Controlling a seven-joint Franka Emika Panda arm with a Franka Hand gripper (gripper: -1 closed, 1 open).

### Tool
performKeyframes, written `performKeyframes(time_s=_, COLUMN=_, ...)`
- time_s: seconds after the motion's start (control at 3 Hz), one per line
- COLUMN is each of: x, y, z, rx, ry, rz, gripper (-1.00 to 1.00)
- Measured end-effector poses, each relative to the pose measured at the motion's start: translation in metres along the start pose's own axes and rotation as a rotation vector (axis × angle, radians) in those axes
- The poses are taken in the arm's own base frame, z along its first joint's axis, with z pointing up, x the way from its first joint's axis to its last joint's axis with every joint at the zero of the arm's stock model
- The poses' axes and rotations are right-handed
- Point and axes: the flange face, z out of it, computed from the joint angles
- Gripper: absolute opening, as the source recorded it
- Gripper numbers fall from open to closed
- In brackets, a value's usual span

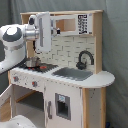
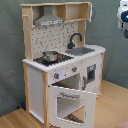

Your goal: Play with the kitchen

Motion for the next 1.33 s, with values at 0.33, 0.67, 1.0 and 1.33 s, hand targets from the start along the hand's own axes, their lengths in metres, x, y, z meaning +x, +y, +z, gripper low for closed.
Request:
performKeyframes(time_s=0.33, x=0.014, y=-0.004, z=0.023, rx=0.017, ry=0.003, rz=-0.005, gripper=-1.0)
performKeyframes(time_s=0.67, x=0.031, y=-0.011, z=0.041, rx=0.044, ry=0.021, rz=-0.019, gripper=-1.0)
performKeyframes(time_s=1.0, x=0.047, y=-0.023, z=0.054, rx=0.076, ry=0.047, rz=-0.042, gripper=-1.0)
performKeyframes(time_s=1.33, x=0.065, y=-0.042, z=0.062, rx=0.121, ry=0.08, rz=-0.072, gripper=-1.0)
